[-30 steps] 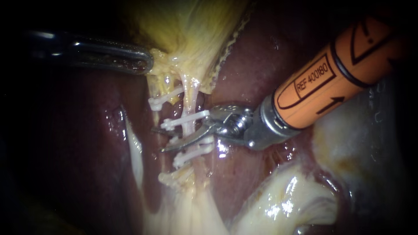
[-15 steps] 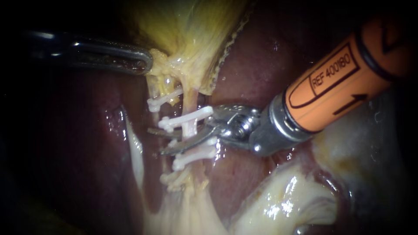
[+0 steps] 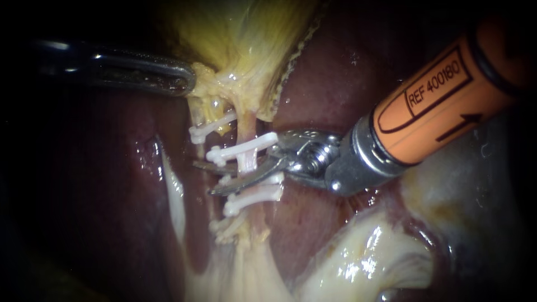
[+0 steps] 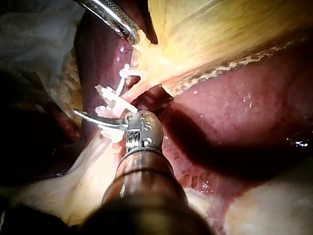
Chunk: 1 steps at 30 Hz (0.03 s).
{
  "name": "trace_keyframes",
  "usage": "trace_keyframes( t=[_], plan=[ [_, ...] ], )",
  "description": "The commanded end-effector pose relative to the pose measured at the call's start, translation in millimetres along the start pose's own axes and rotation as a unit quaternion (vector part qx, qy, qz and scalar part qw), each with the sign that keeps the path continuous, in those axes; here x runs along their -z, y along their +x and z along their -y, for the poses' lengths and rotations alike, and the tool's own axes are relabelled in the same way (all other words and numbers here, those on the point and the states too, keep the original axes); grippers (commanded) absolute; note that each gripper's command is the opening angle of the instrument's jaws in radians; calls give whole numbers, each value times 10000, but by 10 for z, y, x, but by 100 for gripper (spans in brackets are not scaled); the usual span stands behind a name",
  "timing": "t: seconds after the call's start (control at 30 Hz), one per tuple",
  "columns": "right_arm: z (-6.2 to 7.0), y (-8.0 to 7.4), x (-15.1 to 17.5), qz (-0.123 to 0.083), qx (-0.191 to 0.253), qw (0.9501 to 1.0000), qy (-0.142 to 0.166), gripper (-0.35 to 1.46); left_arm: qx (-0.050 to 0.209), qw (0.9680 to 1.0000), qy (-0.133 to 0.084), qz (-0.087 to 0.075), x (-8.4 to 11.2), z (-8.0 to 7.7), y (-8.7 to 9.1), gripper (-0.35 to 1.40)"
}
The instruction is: Go to the cutting position right tube
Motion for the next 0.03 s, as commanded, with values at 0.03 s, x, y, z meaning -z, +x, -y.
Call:
trace_keyframes(
  t=[0.03],
  plan=[
    [-1,-2,0,5,5,10000,-6,133,-1,10000,0,0,0,0,0,-35]
  ],
)
